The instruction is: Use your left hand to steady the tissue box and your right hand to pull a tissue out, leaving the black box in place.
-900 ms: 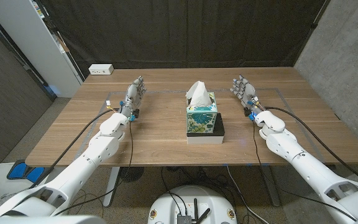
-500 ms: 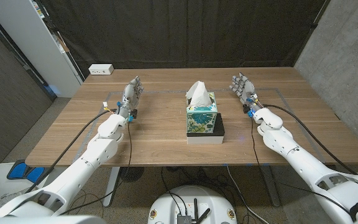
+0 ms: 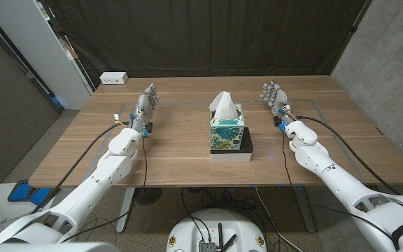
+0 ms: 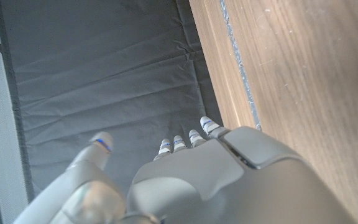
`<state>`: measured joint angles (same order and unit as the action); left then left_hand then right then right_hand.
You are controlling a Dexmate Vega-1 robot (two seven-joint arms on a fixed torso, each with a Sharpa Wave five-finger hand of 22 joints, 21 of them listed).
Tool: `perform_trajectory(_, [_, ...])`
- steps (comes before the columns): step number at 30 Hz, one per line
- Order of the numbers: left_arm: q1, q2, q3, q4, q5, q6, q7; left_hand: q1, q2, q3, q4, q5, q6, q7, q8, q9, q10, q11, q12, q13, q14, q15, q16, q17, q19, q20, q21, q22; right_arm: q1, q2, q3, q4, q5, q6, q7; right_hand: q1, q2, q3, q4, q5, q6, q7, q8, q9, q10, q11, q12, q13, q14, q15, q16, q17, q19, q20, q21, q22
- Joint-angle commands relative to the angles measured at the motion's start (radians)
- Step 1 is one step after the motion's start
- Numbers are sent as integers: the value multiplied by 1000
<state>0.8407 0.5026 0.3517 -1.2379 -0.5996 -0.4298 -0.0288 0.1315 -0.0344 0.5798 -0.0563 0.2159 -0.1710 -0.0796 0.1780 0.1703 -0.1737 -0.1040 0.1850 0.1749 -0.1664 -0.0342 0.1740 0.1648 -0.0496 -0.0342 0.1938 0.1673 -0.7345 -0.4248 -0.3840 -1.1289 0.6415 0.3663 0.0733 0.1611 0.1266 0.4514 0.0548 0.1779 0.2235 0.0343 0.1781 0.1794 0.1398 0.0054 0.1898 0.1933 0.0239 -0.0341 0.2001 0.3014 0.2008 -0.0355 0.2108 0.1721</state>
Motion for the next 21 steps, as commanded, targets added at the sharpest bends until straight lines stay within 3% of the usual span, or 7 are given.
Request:
perform_trajectory(1, [-43, 56, 49, 47, 242, -79, 90, 65, -74, -41, -93, -6, -178, 41, 2, 10, -147, 8, -11, 8, -157, -32, -6, 7, -42, -57, -11, 7, -9, -6, -10, -28, -30, -9, -45, 8, 23, -1, -11, 5, 6, 1, 9, 1, 13, 5, 7, 1, 12, -34, 7, -4, 12, -10, 2, 3])
perform_trajectory(7, [-34, 98, 62, -3, 407, -50, 232, 99, -128, -78, -114, 12, -243, 87, 7, 13, -191, 43, -6, 11, -182, 11, 0, 9, -63, -35, -9, 7, -14, -7, -12, -42, -40, -16, -67, 8, 19, -3, -15, 4, 8, 5, 10, 1, 16, 7, 8, 1, 14, -28, 7, -8, 15, -5, 2, 3])
perform_trajectory(9, [-30, 108, 65, -19, 458, -36, 278, 124, -153, -108, -119, 37, -293, 96, 3, 14, -210, 49, -4, 13, -195, 20, 0, 10, -72, -27, -9, 7, -15, -8, -13, -47, -43, -19, -73, 7, 17, -5, -16, 4, 8, 6, 10, 1, 16, 7, 8, 1, 16, -27, 8, -8, 16, -3, 2, 3])
perform_trajectory(13, [-22, 126, 72, -49, 559, -2, 369, 174, -159, -165, -121, 91, -395, 102, -2, 15, -291, 48, -11, 16, -242, 31, -3, 11, -102, -14, -11, 7, -16, -6, -13, -51, -45, -22, -82, 5, 16, -7, -17, 3, 10, 7, 11, 1, 19, 8, 9, 1, 17, -26, 9, -10, 16, -1, 2, 3])
perform_trajectory(16, [-18, 135, 78, -66, 615, 20, 415, 191, -160, -190, -120, 115, -436, 105, -3, 15, -321, 51, -9, 17, -264, 41, -3, 12, -115, -8, -11, 8, -12, -6, -17, -46, -50, -22, -81, 5, 15, -8, -18, 3, 11, 8, 11, 1, 21, 6, 10, 1, 18, -24, 9, -11, 18, 0, 2, 3])
perform_trajectory(21, [-19, 136, 83, -66, 622, 22, 426, 200, -159, -206, -118, 128, -445, 102, 2, 15, -331, 44, -5, 17, -273, 40, -2, 12, -122, -11, -11, 8, -8, -3, -19, -38, -55, -16, -81, 6, 14, -9, -21, 3, 13, 8, 12, 1, 22, 7, 10, 1, 19, -24, 10, -14, 19, 2, 1, 3])
